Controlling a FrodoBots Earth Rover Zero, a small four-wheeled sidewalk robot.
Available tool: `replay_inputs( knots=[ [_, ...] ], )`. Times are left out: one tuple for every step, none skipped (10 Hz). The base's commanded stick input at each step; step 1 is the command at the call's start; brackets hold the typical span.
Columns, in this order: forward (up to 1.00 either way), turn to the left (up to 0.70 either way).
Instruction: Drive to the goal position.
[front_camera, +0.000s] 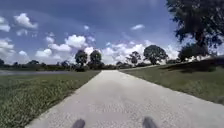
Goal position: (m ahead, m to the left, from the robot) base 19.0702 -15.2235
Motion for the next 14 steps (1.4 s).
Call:
replay_inputs(
  knots=[
    [0.7, 0.0],
    [0.7, 0.0],
    [0.7, 0.0],
    [0.7, 0.0],
    [0.7, 0.0],
    [0.7, 0.0],
    [0.7, 0.0],
    [0.7, 0.0],
    [0.7, 0.0],
    [0.7, 0.0],
    [0.7, 0.0],
    [0.7, 0.0],
    [0.7, 0.0],
    [0.7, 0.0]
  ],
)
